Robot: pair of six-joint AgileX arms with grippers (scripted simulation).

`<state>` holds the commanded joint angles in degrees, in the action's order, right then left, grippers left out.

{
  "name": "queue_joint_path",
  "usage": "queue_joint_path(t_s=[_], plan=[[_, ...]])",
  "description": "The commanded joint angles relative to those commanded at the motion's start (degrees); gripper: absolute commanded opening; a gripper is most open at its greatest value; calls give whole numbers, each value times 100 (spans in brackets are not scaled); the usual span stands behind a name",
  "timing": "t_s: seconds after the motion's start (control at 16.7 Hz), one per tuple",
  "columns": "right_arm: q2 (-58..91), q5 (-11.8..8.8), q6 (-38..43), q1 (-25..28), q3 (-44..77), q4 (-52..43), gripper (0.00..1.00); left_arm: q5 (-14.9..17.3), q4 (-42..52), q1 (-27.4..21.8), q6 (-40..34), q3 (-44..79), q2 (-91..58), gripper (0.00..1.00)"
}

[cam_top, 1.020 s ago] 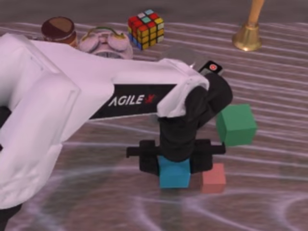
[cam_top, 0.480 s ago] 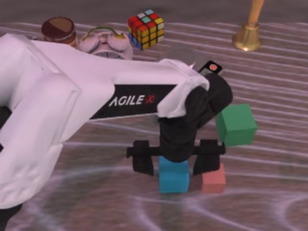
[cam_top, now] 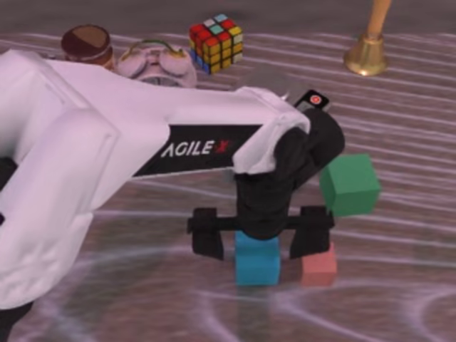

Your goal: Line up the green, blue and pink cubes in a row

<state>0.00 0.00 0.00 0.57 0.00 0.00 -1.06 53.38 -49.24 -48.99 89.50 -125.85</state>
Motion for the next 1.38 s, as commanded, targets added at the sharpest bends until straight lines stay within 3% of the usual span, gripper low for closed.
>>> queue_joint_path(t_s=[0.48,0.9,1.14,1.38], plan=[[0,0,0,0,0,0,100,-4,1330,83,-36,895,420,100],[175,-12,30,54,175,-126,100,-16,1239,146,-7,744,592,100],[1230,-23,196,295,1211,-805,100,-53,624,683,147,-189,1657,100],[3211,-7,449,638,2888,-1896,100,-79,-352,1561,524,-1757,3601,100]])
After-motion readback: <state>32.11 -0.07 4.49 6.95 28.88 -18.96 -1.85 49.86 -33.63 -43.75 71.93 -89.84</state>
